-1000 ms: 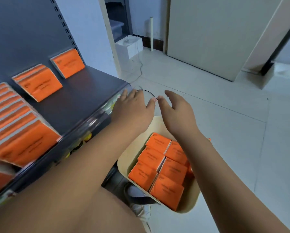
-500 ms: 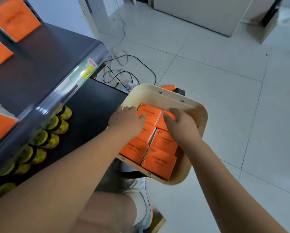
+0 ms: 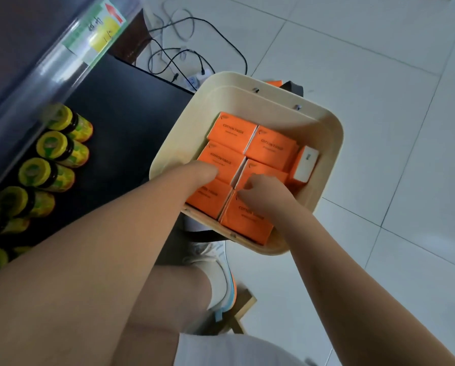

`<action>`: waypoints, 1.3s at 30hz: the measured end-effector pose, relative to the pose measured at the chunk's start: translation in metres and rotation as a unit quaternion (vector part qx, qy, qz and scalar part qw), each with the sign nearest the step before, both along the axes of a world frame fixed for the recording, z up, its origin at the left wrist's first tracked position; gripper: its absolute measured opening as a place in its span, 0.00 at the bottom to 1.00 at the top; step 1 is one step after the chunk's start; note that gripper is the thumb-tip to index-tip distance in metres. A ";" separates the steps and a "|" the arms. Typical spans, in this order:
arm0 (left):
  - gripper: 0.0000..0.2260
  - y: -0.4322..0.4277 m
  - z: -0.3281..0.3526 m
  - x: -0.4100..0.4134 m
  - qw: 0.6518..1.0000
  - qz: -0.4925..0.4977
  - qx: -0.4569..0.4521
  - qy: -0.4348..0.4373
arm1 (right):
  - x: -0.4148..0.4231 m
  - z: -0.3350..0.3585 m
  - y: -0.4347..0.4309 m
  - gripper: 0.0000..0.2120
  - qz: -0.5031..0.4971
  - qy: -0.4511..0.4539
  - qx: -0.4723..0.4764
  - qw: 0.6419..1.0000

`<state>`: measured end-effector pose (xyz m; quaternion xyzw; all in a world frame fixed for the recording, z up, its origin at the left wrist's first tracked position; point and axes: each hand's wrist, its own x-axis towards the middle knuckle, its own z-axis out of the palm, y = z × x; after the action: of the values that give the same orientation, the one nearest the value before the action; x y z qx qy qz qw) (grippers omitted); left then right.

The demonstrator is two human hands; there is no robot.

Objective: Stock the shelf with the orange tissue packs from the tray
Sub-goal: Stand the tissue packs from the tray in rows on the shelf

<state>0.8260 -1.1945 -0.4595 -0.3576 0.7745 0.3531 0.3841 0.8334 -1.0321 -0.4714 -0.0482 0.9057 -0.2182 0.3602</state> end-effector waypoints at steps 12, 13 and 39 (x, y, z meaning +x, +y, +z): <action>0.26 -0.027 -0.012 0.002 0.997 -0.060 -0.033 -0.040 | 0.000 -0.002 0.017 0.03 0.093 -0.048 0.048 0.993; 0.29 -0.030 -0.017 0.001 0.996 -0.066 -0.031 -0.045 | 0.000 -0.002 0.020 0.03 0.090 -0.050 0.043 0.994; 0.14 -0.091 0.220 0.002 0.964 -0.019 0.126 0.233 | -0.088 0.191 0.000 0.17 0.053 0.093 -0.359 0.927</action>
<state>0.8275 -1.2857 -0.2397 -0.1996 0.7982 0.5143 0.2418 0.7455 -1.0317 -0.2809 -0.2420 0.7924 -0.5041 0.2438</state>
